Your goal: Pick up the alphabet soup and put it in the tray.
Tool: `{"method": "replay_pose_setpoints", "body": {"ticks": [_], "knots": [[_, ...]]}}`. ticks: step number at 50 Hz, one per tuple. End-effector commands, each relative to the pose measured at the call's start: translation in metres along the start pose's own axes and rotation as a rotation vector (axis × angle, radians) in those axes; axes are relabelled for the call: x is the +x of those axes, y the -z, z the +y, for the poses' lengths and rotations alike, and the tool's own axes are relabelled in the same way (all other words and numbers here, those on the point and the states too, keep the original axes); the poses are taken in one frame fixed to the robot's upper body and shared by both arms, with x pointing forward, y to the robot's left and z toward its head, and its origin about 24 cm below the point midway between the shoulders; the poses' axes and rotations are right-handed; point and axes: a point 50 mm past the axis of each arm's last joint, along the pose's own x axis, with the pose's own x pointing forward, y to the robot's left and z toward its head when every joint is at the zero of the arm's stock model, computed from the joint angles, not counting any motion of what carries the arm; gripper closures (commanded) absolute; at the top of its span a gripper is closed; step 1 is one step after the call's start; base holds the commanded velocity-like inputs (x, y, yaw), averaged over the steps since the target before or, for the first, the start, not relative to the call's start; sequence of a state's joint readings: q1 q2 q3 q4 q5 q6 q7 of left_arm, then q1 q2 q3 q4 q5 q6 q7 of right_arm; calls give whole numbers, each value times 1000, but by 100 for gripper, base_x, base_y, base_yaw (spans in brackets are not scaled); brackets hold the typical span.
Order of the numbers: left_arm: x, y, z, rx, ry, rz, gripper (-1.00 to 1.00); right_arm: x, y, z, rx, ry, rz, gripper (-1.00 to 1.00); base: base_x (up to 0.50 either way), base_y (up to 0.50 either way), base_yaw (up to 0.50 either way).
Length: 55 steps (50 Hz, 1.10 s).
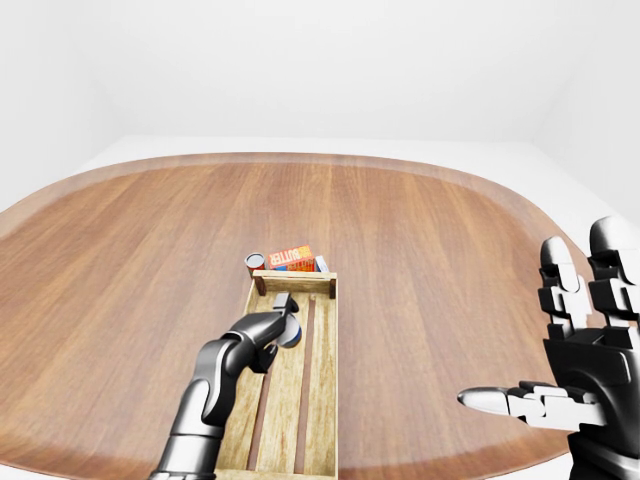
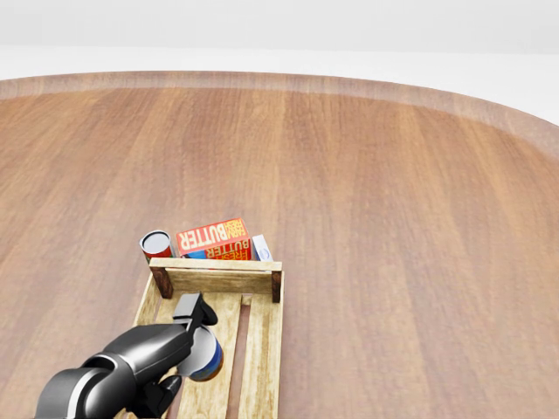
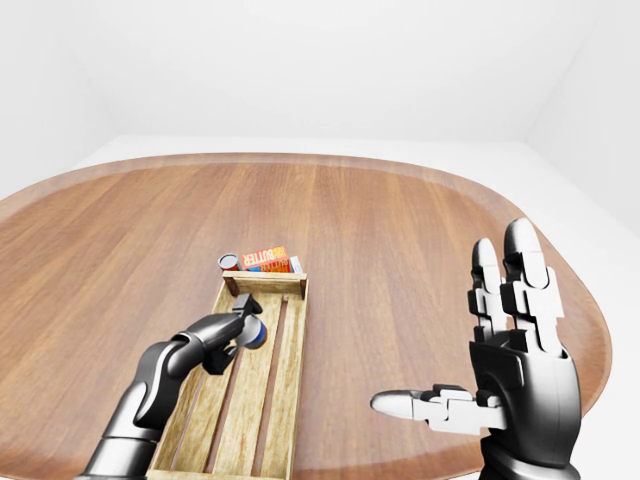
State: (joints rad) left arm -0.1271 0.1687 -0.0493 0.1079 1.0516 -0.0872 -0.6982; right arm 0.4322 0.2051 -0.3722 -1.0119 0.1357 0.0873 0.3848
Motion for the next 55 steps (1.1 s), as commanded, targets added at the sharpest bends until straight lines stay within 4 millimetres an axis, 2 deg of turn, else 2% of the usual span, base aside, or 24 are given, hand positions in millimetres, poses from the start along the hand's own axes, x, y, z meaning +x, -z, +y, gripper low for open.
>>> {"method": "replay_pose_setpoints", "body": {"ticks": [1, 7, 11, 12, 19, 45, 46, 47, 49, 55], "knots": [[13, 7, -21, -12, 110, 38, 100, 0, 0, 0, -2, 0, 2, -100, 0, 0, 0], [20, 11, -27, -10, 156, 57, 100, 0, -1, 0, -4, -1, -5, -100, 0, 0, 0], [19, 8, -22, -10, 138, 45, 100, 0, 2, 0, 2, -2, 8, -100, 0, 0, 0], [24, 12, -28, -9, 163, 65, 100, 0, 2, 0, 3, -2, 5, -100, 0, 0, 0], [35, 17, -32, 5, 155, 95, 100, 0, 6, 0, 13, -2, 22, -100, 0, 0, 0], [43, 21, -23, -16, 159, 105, 98, -2, 1, 0, 2, -1, 9, -100, 0, 0, 0], [43, 21, -23, -14, 158, 104, 41, -2, 0, 0, 2, 0, 8, -100, 0, 0, 0], [42, 21, -22, -17, 161, 103, -100, -2, 0, 0, 1, 0, 6, -100, 0, 0, 0], [42, 23, -26, -22, 165, 106, -100, -2, 0, -1, 1, 0, 5, -100, 0, 0, 0], [37, 19, -18, -43, 150, 76, -100, -2, 4, 0, 9, 0, 23, -100, 0, 0, 0]]}}
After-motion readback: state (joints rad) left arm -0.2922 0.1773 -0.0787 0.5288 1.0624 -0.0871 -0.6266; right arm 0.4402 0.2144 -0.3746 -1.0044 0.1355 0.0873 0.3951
